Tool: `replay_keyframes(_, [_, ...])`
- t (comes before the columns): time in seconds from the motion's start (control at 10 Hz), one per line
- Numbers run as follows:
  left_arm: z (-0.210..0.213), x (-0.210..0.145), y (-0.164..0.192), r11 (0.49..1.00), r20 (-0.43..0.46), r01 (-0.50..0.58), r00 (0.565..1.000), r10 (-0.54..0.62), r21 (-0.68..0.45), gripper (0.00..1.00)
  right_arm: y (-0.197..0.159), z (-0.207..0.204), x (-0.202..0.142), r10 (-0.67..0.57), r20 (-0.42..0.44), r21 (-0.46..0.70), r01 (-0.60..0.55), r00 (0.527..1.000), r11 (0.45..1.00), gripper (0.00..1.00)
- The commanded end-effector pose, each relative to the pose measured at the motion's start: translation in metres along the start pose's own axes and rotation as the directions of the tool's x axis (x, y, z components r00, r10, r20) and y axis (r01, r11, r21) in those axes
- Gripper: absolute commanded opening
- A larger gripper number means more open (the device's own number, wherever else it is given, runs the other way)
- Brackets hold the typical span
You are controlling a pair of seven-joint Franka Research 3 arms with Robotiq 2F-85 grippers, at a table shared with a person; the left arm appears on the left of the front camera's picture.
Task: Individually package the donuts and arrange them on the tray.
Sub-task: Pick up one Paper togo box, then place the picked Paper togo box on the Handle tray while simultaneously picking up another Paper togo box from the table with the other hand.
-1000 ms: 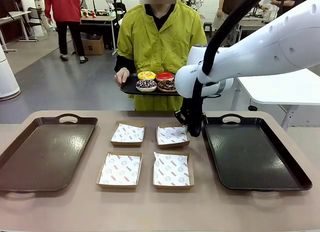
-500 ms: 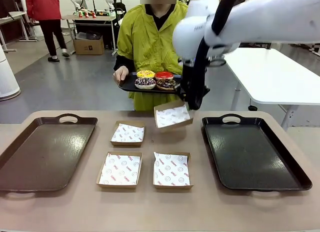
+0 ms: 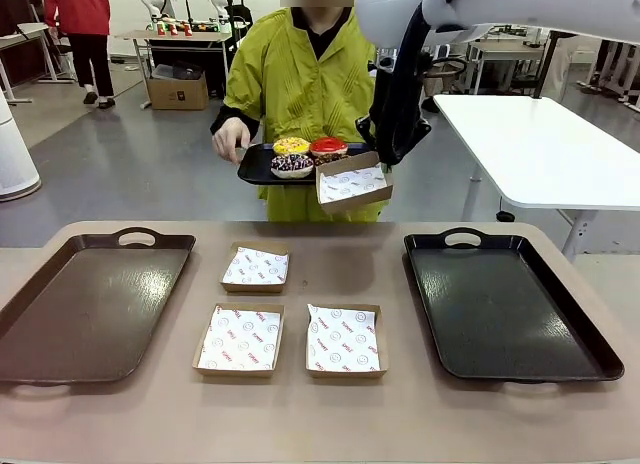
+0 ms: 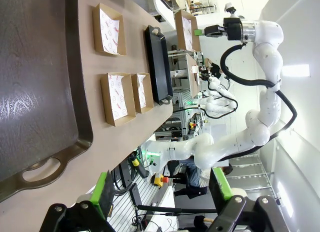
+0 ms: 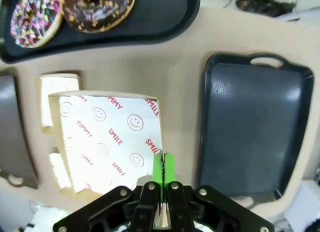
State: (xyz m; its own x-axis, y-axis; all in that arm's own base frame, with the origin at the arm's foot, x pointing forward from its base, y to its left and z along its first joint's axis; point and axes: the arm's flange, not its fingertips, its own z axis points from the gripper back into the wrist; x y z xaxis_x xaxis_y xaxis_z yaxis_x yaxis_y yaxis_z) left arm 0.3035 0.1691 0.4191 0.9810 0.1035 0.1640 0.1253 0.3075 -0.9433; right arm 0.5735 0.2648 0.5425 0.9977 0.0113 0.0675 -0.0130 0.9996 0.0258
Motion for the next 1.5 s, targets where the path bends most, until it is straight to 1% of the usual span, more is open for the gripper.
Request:
replay_keyframes(0.0, [0.001,-0.001,-0.0004,1.0,0.009,0.009,1.0,-0.009,-0.011,1.0,0.0014,0.0084,-0.0096,0.011,0.011,0.0,-0.011,1.0,1.0,0.0])
replay_keyframes(1.4, [0.001,-0.001,-0.0004,1.0,0.009,0.009,1.0,-0.009,-0.011,1.0,0.0014,0.0084,-0.0096,0.011,0.011,0.0,-0.011,1.0,1.0,0.0])
